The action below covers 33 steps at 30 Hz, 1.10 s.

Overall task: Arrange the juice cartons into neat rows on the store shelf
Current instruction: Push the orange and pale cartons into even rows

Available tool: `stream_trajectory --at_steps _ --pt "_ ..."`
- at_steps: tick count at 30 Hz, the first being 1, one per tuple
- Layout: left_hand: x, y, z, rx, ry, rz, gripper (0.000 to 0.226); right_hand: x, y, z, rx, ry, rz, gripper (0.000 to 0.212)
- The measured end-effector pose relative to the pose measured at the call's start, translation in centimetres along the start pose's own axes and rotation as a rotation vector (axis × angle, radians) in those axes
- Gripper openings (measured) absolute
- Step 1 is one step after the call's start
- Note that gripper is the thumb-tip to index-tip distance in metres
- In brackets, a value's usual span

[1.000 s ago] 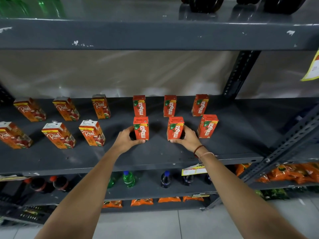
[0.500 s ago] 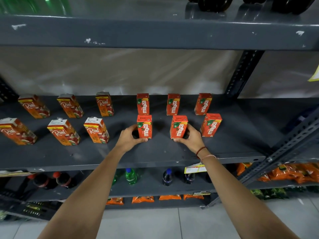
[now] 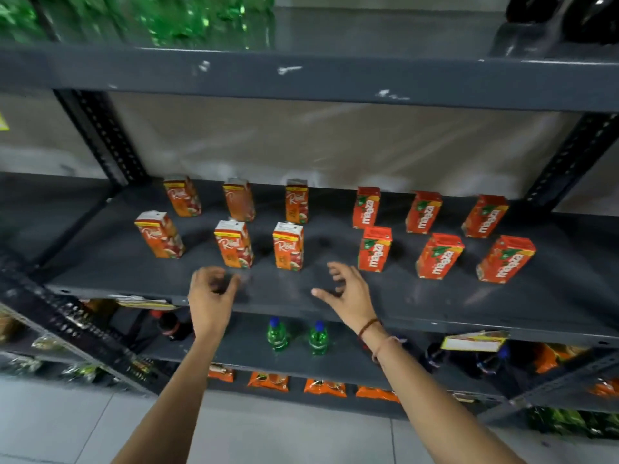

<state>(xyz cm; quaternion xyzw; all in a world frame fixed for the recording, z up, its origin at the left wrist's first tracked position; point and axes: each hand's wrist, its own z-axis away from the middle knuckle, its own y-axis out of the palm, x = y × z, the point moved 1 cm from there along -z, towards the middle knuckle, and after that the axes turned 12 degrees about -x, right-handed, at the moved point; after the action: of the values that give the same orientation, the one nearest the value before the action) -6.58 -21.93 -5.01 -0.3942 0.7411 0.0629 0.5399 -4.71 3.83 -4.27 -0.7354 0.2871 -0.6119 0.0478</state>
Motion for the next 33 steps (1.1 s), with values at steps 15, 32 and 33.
stream_trajectory --at_steps 15,32,33 --pt "2.3 3.2 -9.7 0.681 0.073 -0.075 0.048 2.8 6.5 -5.1 0.116 0.111 0.099 0.060" --pt "2.2 2.8 -11.6 0.746 0.026 -0.114 0.051 3.5 6.4 -5.2 0.197 0.178 0.095 0.057" --pt "2.1 2.7 -11.5 0.746 0.028 -0.119 0.050 3.5 6.4 -5.2 0.198 0.178 0.098 0.057"
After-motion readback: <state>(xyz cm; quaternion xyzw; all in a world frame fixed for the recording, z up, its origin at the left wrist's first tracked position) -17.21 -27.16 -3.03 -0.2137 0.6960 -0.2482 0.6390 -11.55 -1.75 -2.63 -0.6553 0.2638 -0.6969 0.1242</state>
